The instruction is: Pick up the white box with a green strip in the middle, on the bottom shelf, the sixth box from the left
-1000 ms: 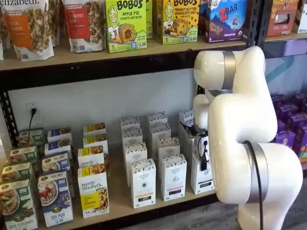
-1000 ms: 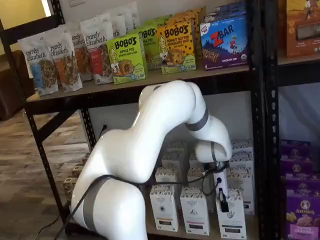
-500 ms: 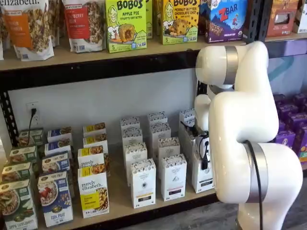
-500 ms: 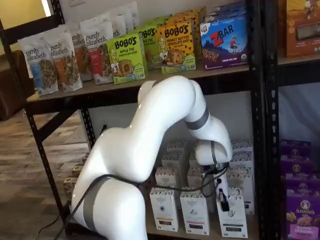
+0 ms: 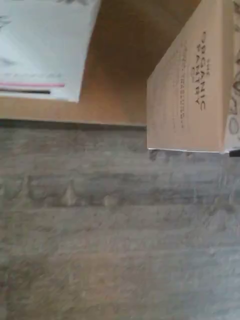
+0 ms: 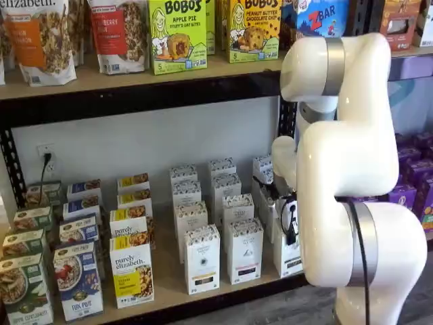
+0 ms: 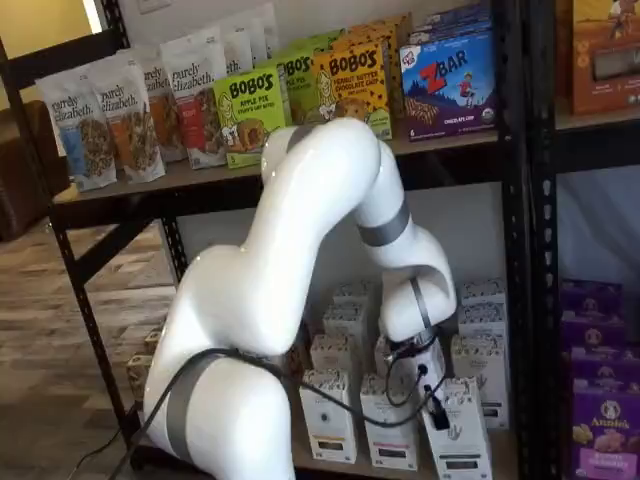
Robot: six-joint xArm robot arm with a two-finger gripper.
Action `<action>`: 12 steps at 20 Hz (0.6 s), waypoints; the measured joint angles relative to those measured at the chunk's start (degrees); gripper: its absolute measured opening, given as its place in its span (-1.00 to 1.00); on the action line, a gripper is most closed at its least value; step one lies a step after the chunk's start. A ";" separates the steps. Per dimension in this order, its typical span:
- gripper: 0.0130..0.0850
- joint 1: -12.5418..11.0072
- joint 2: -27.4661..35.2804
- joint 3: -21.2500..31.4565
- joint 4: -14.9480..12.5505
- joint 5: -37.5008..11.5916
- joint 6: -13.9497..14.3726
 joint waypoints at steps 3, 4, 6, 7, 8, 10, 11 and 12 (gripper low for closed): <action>0.00 0.22 -4.79 6.14 1.88 -0.59 -1.32; 0.00 0.29 -6.78 8.31 1.98 -0.45 -1.29; 0.00 0.57 -10.51 12.18 2.94 0.31 -1.91; 0.00 0.74 -11.96 13.60 3.93 0.75 -2.69; 0.00 0.98 -14.04 15.56 5.50 1.28 -3.94; 0.00 1.44 -17.70 18.84 8.02 2.02 -5.92; 0.00 1.67 -19.46 20.26 9.13 2.45 -6.78; 0.00 1.87 -20.95 21.48 10.03 2.75 -7.47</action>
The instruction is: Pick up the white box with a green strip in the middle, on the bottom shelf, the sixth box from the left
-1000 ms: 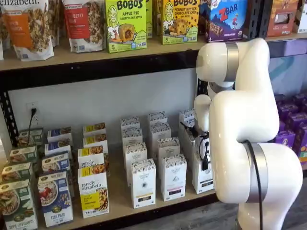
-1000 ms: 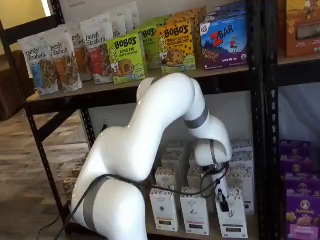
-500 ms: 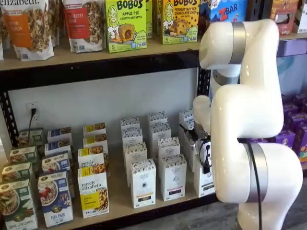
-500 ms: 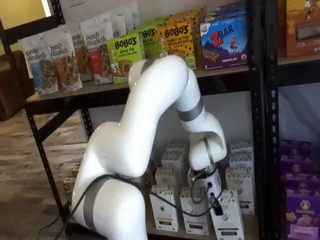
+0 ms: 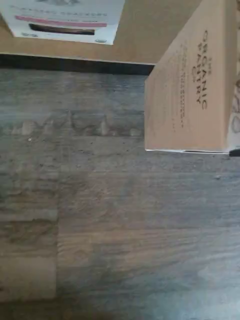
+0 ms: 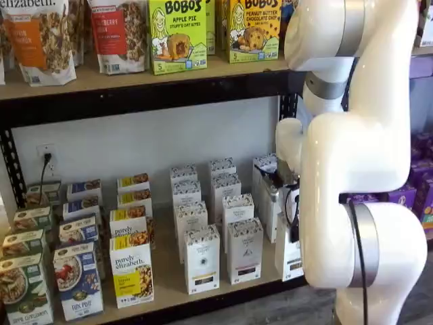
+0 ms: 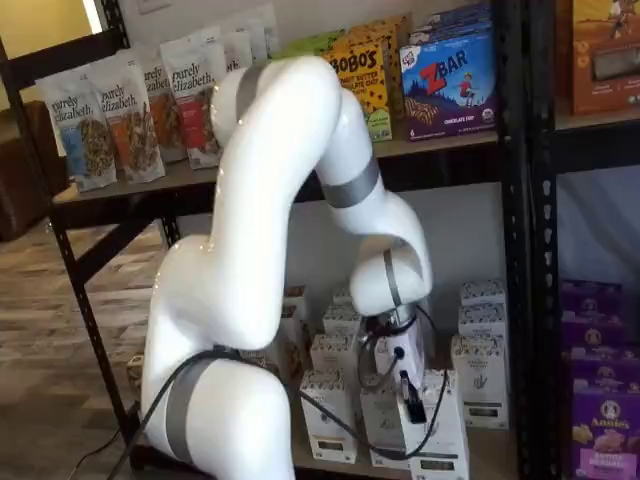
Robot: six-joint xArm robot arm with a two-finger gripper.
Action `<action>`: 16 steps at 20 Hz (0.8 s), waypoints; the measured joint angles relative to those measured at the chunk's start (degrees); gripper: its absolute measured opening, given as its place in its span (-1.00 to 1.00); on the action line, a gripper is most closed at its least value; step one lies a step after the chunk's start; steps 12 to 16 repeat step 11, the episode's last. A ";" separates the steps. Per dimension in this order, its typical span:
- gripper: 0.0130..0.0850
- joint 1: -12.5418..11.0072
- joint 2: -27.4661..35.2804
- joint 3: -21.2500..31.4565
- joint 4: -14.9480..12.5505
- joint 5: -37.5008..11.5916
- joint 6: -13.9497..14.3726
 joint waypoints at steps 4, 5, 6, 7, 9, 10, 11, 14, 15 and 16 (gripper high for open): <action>0.00 1.09 -7.45 4.99 4.17 1.88 -3.13; 0.00 1.31 -8.88 5.85 4.56 2.26 -3.34; 0.00 1.52 -10.17 6.50 5.18 2.72 -3.78; 0.00 1.75 -11.48 7.10 5.90 3.22 -4.30; 0.00 2.19 -13.66 7.91 7.76 4.39 -5.73; 0.00 2.36 -14.47 8.14 8.50 4.91 -6.30; 0.00 2.53 -15.24 8.28 8.93 5.43 -6.58; 0.00 2.53 -15.24 8.28 8.93 5.43 -6.58; 0.00 2.53 -15.24 8.28 8.93 5.43 -6.58; 0.00 2.53 -15.24 8.28 8.93 5.43 -6.58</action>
